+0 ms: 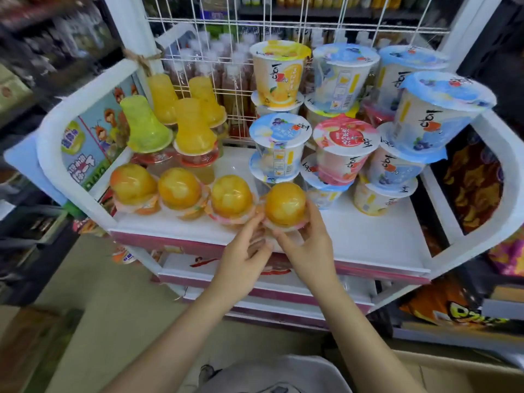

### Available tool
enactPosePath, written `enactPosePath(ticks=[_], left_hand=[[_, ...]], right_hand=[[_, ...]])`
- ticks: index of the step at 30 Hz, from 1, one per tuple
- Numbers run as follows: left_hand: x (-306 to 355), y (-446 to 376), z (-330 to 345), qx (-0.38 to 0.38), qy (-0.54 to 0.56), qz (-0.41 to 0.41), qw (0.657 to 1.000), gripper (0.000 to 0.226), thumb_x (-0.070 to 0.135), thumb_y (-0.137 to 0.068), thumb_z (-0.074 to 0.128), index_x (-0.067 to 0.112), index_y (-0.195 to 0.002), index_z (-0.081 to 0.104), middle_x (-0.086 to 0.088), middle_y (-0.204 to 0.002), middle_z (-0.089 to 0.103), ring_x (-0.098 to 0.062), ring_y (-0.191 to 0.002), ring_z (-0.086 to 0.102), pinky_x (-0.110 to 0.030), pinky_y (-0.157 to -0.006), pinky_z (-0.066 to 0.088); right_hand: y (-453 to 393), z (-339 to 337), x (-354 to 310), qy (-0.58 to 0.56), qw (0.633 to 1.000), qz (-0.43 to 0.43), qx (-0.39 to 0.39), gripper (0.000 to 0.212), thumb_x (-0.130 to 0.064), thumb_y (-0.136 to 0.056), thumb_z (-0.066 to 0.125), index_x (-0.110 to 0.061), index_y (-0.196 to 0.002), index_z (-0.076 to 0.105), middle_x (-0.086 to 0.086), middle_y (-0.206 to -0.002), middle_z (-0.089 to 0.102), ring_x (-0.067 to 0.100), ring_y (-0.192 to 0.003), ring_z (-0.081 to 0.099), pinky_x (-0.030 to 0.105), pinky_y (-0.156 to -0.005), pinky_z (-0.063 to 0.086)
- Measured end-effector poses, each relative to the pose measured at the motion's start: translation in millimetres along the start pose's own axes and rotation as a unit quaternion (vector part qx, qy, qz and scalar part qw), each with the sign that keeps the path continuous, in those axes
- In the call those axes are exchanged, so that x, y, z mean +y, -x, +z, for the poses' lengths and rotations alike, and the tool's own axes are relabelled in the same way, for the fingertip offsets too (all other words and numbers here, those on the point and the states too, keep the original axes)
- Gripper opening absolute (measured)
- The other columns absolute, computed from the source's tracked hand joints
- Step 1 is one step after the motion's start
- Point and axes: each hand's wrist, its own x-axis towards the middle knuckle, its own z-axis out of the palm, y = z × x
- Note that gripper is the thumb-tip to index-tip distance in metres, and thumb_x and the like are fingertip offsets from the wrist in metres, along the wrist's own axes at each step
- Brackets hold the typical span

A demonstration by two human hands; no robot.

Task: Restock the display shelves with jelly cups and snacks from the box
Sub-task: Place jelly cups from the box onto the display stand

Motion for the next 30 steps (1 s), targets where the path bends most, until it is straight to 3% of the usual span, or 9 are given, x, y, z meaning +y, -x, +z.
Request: enactPosePath(ticks=[4,6,9,13,20,24,30], left_hand=[[-2.3,2.3,-10.4,0.158,0.060,-0.064,0.984,0.008,0.014,-0.095,0.065,0.015,-0.098,0.072,-0.001,-0.090,0.077,-0.018,-0.086,0.073,-0.032,-0.082,0.057],[3.0,-5.1,-15.5,0.186,0.128,-0.132,0.965,0.019,0.022,-0.098,0.062,0.005,-0.093,0.072,-0.011,-0.085,0.076,-0.025,-0.073,0.073,-0.033,-0.070,0.060],[10.0,-14.7,-22.4,0.179,0.180,-0.167,0.953,0.025,0.023,-0.101,0.058,0.003,-0.094,0.071,-0.014,-0.083,0.076,-0.024,-0.068,0.073,-0.027,-0.062,0.059],[11.0,-18.9,-21.5,0.175,0.193,-0.165,0.951,0.024,0.021,-0.101,0.057,0.003,-0.091,0.070,-0.015,-0.084,0.075,-0.025,-0.069,0.073,-0.026,-0.062,0.060],[7.5,-21.3,-20.1,0.181,0.189,-0.169,0.950,0.024,0.023,-0.100,0.058,0.005,-0.090,0.070,-0.015,-0.085,0.075,-0.025,-0.068,0.074,-0.027,-0.062,0.060],[6.4,-22.4,-19.1,0.188,0.174,-0.164,0.953,0.024,0.022,-0.101,0.058,0.005,-0.090,0.069,-0.016,-0.084,0.074,-0.024,-0.065,0.072,-0.027,-0.060,0.059],[6.6,-22.4,-12.8,0.208,0.146,-0.150,0.956,0.026,0.023,-0.102,0.056,0.001,-0.093,0.068,-0.017,-0.082,0.072,-0.023,-0.062,0.071,-0.028,-0.061,0.060]], right_hand=[[-2.1,3.3,-2.1,-0.011,1.000,-0.004,-0.009,0.063,-0.034,-0.081,0.080,-0.038,-0.134,0.045,-0.025,-0.126,0.056,-0.010,-0.117,0.052,0.011,-0.095,0.043],[-2.6,5.3,-2.5,-0.011,1.000,-0.002,-0.006,0.064,-0.036,-0.081,0.081,-0.043,-0.132,0.043,-0.031,-0.126,0.053,-0.014,-0.116,0.050,0.006,-0.093,0.040],[-1.9,7.0,-3.5,-0.002,1.000,-0.001,0.003,0.067,-0.032,-0.081,0.082,-0.052,-0.128,0.038,-0.037,-0.124,0.048,-0.022,-0.113,0.046,0.000,-0.090,0.036],[0.7,9.7,-5.5,0.000,1.000,-0.004,0.015,0.064,-0.034,-0.080,0.081,-0.052,-0.125,0.039,-0.036,-0.122,0.050,-0.020,-0.112,0.048,0.000,-0.090,0.037],[0.6,15.5,-5.4,0.001,0.999,-0.007,0.033,0.066,-0.041,-0.077,0.081,-0.042,-0.129,0.040,-0.032,-0.123,0.050,-0.016,-0.113,0.049,0.006,-0.092,0.040],[-1.2,16.4,1.4,0.010,0.999,0.001,0.039,0.072,-0.038,-0.076,0.084,-0.031,-0.136,0.045,-0.016,-0.128,0.056,-0.003,-0.115,0.053,0.022,-0.098,0.048],[1.2,15.9,6.5,0.049,0.998,0.011,0.030,0.084,-0.042,-0.078,0.081,-0.019,-0.148,0.042,-0.004,-0.139,0.056,0.009,-0.126,0.052,0.022,-0.103,0.042]])
